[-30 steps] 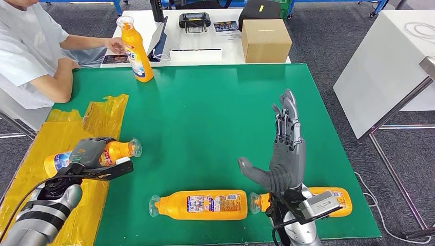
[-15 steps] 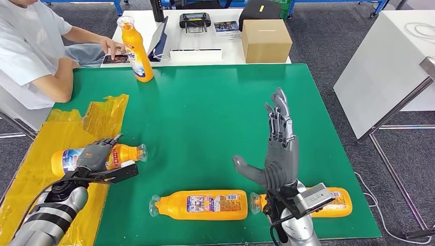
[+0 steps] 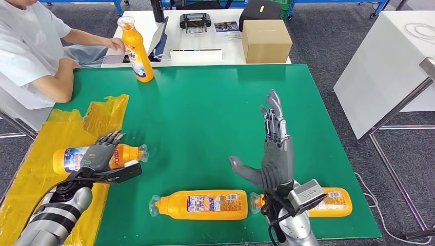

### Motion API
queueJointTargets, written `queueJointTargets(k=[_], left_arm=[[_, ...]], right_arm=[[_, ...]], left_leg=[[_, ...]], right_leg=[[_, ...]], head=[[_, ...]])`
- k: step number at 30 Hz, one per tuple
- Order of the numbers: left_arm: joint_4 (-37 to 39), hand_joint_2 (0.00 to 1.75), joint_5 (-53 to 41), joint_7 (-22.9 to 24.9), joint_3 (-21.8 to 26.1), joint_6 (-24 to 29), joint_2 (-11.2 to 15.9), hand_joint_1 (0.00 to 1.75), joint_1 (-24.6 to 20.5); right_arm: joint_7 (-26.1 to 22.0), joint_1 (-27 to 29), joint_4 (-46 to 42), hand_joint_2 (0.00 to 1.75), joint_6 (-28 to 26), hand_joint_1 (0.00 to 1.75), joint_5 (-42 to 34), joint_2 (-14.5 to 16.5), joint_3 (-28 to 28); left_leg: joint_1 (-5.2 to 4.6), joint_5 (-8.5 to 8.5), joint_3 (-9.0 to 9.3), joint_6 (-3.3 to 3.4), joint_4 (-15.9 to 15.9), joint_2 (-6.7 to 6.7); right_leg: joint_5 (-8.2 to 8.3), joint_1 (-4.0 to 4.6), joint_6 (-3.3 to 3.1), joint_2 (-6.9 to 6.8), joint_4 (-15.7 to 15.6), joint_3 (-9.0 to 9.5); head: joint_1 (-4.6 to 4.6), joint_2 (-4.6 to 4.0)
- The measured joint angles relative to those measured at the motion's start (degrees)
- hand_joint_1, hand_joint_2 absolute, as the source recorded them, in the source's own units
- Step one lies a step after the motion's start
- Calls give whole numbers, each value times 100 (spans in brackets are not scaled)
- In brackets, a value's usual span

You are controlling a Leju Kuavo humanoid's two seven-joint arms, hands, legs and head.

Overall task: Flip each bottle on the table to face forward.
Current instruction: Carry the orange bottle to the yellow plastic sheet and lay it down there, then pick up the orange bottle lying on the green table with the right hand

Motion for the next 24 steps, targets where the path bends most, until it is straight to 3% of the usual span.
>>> queueJointTargets(k=[6, 15, 24], left_arm=[[-247, 175, 385, -292, 13, 269, -103, 0, 177], [-2020, 175, 1701, -1247, 411, 1075, -529, 0, 956], [-3217, 175, 1886, -1397, 847, 1646, -852, 0, 1285]], right_arm=[[17, 0, 50, 175, 14, 0, 33, 0, 15], [20, 5, 103, 175, -28, 0, 103, -5, 39], [29, 27, 208, 175, -193, 0, 370, -40, 134]], left_leg=[[0, 0, -1, 0, 1, 1], [-1, -3, -5, 0, 1, 1], [0, -2, -4, 0, 0, 1]], right_leg=[[0, 0, 0, 0, 0, -2], [0, 0, 0, 2, -2, -8], [0, 1, 0, 1, -1, -6]], head=[[-1, 0], [-1, 0], [-1, 0]])
